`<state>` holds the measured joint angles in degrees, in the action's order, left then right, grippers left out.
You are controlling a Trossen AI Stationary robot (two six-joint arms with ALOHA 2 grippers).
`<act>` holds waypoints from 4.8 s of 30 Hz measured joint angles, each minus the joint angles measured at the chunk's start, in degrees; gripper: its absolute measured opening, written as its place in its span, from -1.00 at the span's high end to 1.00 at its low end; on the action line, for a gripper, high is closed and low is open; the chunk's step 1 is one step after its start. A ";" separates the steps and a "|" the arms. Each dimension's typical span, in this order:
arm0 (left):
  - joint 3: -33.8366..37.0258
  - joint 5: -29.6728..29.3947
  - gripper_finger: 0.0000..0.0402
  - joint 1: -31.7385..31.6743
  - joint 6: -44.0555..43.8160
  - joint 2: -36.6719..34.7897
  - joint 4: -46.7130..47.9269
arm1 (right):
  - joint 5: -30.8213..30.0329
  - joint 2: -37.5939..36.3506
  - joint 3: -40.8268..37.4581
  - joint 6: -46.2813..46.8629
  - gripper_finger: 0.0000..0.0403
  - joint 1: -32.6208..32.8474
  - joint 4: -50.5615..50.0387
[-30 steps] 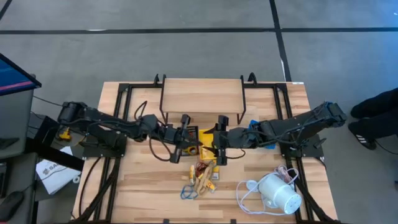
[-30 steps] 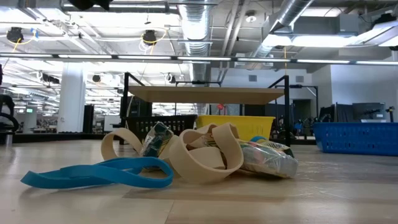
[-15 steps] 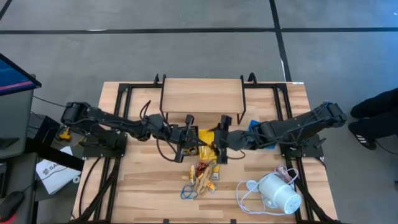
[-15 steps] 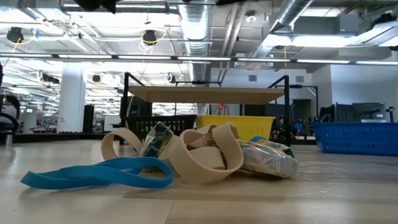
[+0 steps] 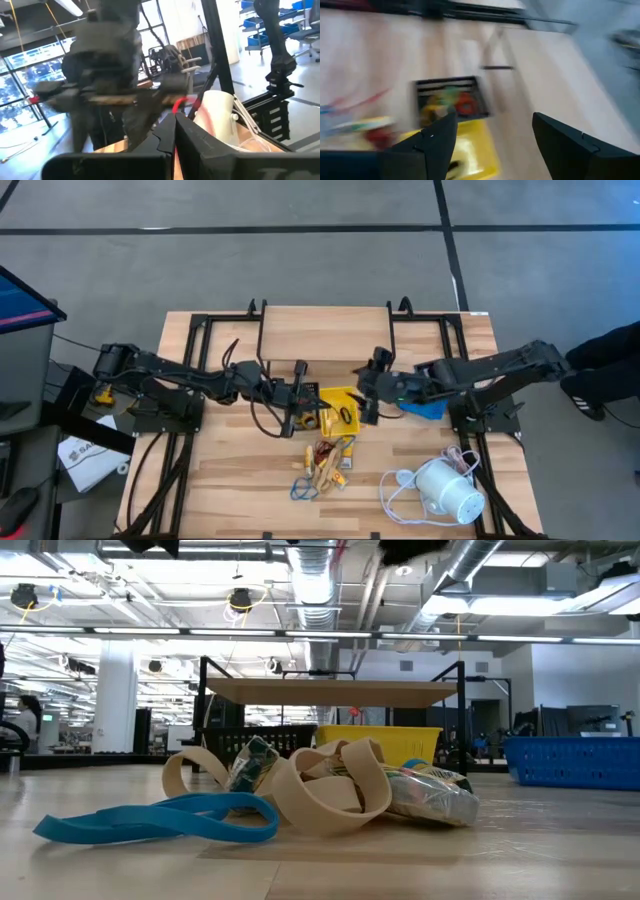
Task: Pick & Place Office Desk Supplies
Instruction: Put the red rubber band into the yellow bin, then put the light brown rubber band into the yellow bin
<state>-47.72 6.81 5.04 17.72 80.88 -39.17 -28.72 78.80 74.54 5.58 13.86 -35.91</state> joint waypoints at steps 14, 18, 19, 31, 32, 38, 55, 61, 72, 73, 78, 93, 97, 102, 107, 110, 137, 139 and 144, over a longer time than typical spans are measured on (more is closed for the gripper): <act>0.00 -1.06 1.00 -1.01 0.45 -1.99 0.93 | 12.38 2.58 0.07 -1.78 -0.27 2.25 9.21; 0.00 -1.29 1.00 -1.00 0.40 -1.97 0.55 | 13.18 5.92 0.04 -4.07 -0.27 1.62 13.61; 0.00 -1.29 1.00 -0.99 0.35 -1.97 0.58 | 14.15 6.48 0.03 -4.46 -0.27 1.41 15.01; 0.04 -1.21 1.00 -0.57 0.45 -1.23 0.86 | 18.60 6.67 0.02 -5.13 -0.27 -2.07 21.60; 0.04 -0.92 1.00 -0.54 0.45 -1.23 0.48 | 18.52 6.72 0.02 -4.96 -0.26 -2.22 21.54; 0.02 -0.49 0.99 -0.48 0.52 -1.27 -0.88 | 15.31 6.74 0.02 -3.34 0.39 -3.22 19.90; 0.00 -9.28 -0.07 0.65 8.26 -16.30 27.82 | 9.54 6.74 -7.09 0.85 0.97 -5.24 14.30; -0.02 -10.93 -0.15 0.59 4.08 -19.52 35.07 | 17.38 6.76 -11.75 3.07 0.63 -8.47 16.59; 0.00 -11.34 -0.05 1.53 -2.62 -10.77 41.28 | 29.01 6.78 -14.03 7.73 -0.43 -11.79 19.59; 0.00 -11.34 -0.05 1.99 -4.46 -9.88 42.40 | 28.97 6.59 -14.03 7.99 -0.49 -11.77 19.92; 0.49 -11.34 0.00 7.24 -14.40 -4.23 50.40 | 28.79 3.71 -13.99 7.67 -0.61 -10.79 19.19; 2.39 -6.26 0.02 15.04 -15.09 14.37 39.22 | 28.30 2.08 -13.99 6.45 -0.59 -8.58 19.79; 2.38 0.22 -0.03 14.75 -15.10 15.94 36.46 | 28.27 2.08 -13.99 6.46 -0.58 -8.49 19.44; 2.40 1.80 -0.09 14.97 -15.12 18.40 36.46 | 28.27 2.08 -13.99 6.45 -0.58 -8.25 19.41; 2.40 0.73 -0.08 14.64 -15.20 20.41 33.62 | 28.27 2.08 -13.99 6.45 -0.58 -8.25 19.73; 2.16 0.59 0.11 13.84 -15.73 20.48 33.89 | 28.27 2.08 -13.99 6.45 -0.58 -8.25 20.01; 2.14 -13.05 0.99 5.81 7.75 -17.44 23.60 | 27.24 2.08 -13.99 -0.02 -0.58 -8.25 32.46; 2.14 -9.23 0.99 3.75 7.75 -14.29 19.88 | 27.24 2.08 -13.99 -0.17 -0.58 -8.61 33.39; 0.62 -2.39 0.99 1.78 8.92 -5.49 10.07 | 27.22 2.08 -13.99 -0.18 -0.58 -10.03 33.39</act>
<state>-47.10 4.42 6.82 26.64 75.40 -29.10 -1.50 80.88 60.55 5.41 3.82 -2.52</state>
